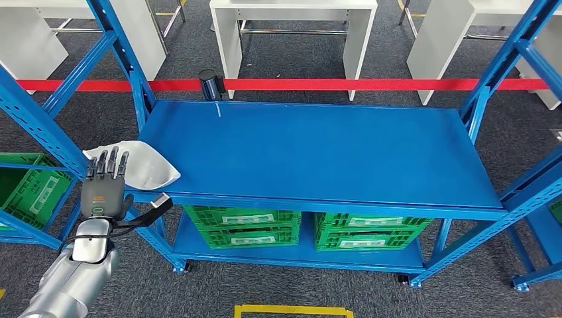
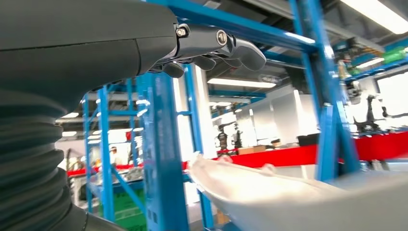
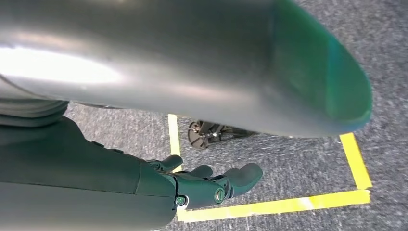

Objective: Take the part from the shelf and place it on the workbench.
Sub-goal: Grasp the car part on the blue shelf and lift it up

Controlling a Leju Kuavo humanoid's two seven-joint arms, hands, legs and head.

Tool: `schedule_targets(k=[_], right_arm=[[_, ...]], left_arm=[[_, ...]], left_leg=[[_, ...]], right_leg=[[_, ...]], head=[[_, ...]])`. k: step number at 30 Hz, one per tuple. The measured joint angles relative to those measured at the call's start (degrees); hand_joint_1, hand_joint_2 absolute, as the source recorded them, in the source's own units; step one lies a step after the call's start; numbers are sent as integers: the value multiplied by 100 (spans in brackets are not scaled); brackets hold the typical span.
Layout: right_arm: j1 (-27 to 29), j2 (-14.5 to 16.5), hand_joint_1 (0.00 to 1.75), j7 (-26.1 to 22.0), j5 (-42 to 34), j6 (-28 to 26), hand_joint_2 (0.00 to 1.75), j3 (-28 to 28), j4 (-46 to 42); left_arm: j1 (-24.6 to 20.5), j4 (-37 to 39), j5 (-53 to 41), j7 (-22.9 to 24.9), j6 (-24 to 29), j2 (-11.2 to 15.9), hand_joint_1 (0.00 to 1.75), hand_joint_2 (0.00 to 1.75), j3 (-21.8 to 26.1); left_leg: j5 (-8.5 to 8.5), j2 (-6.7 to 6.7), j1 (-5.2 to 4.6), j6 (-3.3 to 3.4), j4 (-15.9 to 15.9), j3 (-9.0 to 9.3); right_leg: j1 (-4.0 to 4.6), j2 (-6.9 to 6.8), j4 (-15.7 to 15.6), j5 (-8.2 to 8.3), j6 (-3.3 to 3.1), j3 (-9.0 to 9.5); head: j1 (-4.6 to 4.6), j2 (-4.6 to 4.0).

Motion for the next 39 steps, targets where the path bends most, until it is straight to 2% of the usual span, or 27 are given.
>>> schedule_targets(k=[5, 10, 19, 28, 29, 33, 36, 39], right_arm=[[15, -2, 0, 22, 56, 0, 0, 66, 0], [38, -9, 0, -67, 95, 0, 0, 111, 0], [58, -44, 0, -296, 110, 0, 0, 141, 0], [69, -65, 0, -278, 112, 0, 0, 145, 0], [71, -67, 0, -276, 112, 0, 0, 145, 0], [77, -89, 0, -249, 116, 0, 0, 145, 0], [84, -110, 0, -222, 142, 0, 0, 145, 0], [93, -135, 0, -194, 185, 0, 0, 146, 0]], left_arm=[[-130, 227, 0, 76, 0, -5, 0, 175, -480], [-162, 329, 0, -20, 0, -37, 0, 175, -644], [-75, 243, 1, -163, 0, -98, 0, 175, -623], [81, -82, 2, -379, 0, -183, 0, 175, -227], [82, -90, 2, -402, 0, -192, 6, 175, -173], [116, -136, 2, -477, 0, -212, 159, 175, -5], [167, -161, 2, -501, 0, -225, 175, 175, 92], [210, -178, 2, -479, 0, -226, 173, 175, 163]], left_leg=[[0, 1, 0, 0, 0, 0], [0, 1, 0, 0, 0, -1], [0, 1, 0, 0, 0, -1], [0, 0, 0, 0, 0, -1], [0, 0, 0, 0, 0, -1], [0, 0, 0, 0, 0, -1], [0, 0, 0, 0, 0, -1], [0, 0, 0, 0, 0, -2]], right_leg=[[0, 1, 0, 0, 0, -2], [1, 2, 0, -1, 0, -3], [0, 2, 0, 0, 0, -1], [1, 1, 0, 0, 0, -1], [1, 1, 0, 0, 0, -1], [1, 1, 0, 0, 0, -1], [1, 1, 0, 0, 0, -1], [1, 1, 0, -1, 0, -1]], head=[[0, 0], [0, 0], [0, 0], [0, 0], [0, 0], [0, 0], [0, 0], [0, 0]])
